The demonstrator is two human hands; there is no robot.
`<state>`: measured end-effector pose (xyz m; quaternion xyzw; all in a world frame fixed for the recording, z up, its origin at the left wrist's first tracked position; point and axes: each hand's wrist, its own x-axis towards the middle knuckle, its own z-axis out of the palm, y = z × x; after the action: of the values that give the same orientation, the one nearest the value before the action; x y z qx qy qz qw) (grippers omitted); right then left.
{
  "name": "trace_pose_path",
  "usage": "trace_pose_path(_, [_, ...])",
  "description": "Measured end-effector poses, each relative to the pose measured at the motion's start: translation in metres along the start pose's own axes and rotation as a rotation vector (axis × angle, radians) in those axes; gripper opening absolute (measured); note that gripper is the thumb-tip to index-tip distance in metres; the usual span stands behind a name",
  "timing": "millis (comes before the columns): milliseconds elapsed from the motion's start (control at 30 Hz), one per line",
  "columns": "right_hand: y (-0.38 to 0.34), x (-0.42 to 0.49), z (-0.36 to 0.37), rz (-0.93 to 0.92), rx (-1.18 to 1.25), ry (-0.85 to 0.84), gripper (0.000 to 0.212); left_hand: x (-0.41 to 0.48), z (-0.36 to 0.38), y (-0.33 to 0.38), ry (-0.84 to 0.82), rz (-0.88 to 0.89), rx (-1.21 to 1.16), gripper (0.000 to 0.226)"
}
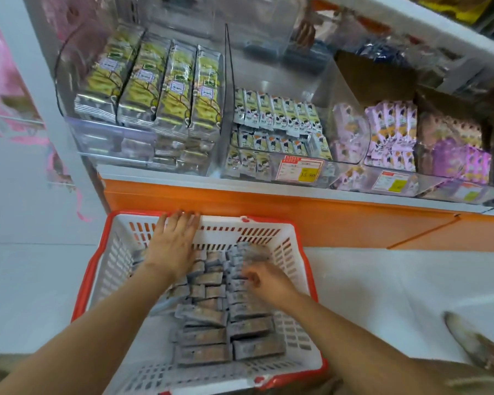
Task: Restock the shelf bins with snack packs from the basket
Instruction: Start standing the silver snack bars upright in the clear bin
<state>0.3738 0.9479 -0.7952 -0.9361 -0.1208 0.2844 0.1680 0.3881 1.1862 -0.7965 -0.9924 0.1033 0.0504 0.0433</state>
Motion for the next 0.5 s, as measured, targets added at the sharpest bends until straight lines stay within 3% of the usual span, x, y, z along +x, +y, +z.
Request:
trace_pose_path(200, [0.018,0.017,0.047,0.044,-0.097,-0.179,0.025,0.005,0.027,-0.008,0.063,0.052,-0.075,0.077])
trace_pose_path(500, [0.028,0.023,0.090,-0.061,-0.408,-0.240,0.058,0.004,0.032,0.001,0.042,-0.026,-0.030,0.072])
